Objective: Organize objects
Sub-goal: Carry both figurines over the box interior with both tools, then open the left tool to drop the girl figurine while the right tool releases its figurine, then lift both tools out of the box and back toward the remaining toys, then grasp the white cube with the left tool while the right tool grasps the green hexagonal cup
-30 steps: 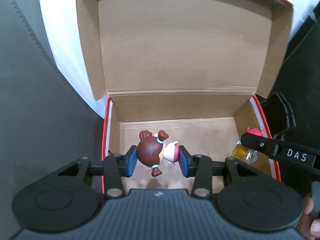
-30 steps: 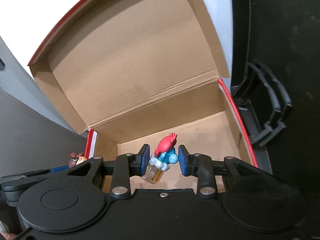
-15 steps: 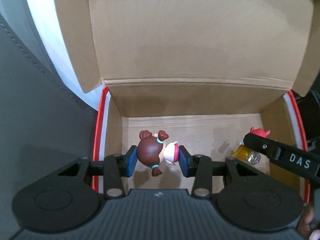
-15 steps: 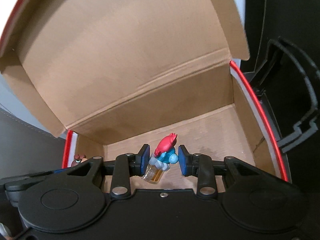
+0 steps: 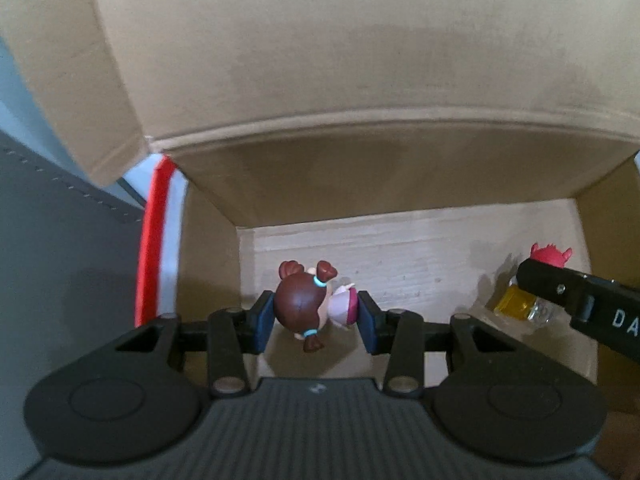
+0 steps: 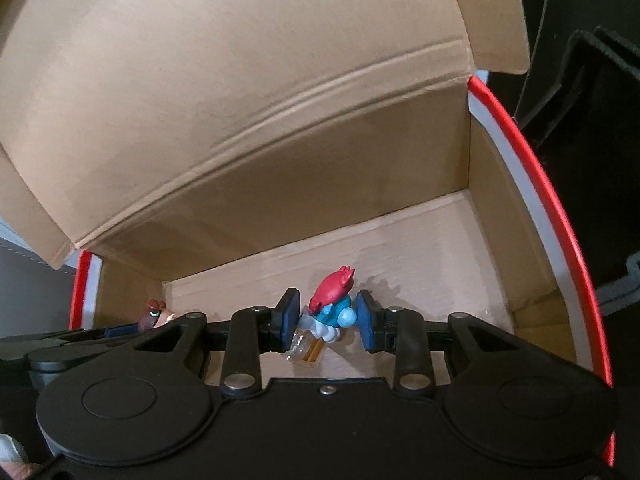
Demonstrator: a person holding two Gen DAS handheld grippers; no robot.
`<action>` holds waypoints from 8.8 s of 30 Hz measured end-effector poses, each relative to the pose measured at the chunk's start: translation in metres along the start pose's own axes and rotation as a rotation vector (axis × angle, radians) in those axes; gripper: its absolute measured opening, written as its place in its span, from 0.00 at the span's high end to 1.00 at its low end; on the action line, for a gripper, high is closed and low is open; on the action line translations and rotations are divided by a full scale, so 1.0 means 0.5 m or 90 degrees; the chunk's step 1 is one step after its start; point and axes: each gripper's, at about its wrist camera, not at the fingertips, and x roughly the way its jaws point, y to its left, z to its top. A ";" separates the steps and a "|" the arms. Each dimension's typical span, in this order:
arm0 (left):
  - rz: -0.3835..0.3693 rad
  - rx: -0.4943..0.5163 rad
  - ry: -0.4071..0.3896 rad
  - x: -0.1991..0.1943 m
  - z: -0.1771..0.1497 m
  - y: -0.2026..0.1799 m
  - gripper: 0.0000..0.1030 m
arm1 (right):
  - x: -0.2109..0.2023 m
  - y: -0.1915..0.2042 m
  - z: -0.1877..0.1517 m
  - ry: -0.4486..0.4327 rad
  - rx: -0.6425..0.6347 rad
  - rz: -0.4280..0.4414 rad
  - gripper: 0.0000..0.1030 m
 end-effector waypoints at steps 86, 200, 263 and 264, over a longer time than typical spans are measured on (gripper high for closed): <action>-0.108 -0.057 -0.174 -0.522 -0.270 0.069 0.00 | -0.517 -0.006 -0.145 -0.108 -0.032 0.004 0.00; -0.156 -0.156 -0.042 -0.267 -0.318 0.024 0.21 | -0.296 0.057 -0.309 0.159 -0.422 -0.001 0.23; -0.100 -0.167 0.064 -0.123 -0.342 0.022 0.55 | -0.103 0.037 -0.342 0.256 -0.452 0.019 0.51; -0.100 -0.165 0.062 -0.130 -0.341 0.023 0.55 | -0.109 0.036 -0.340 0.254 -0.442 0.021 0.51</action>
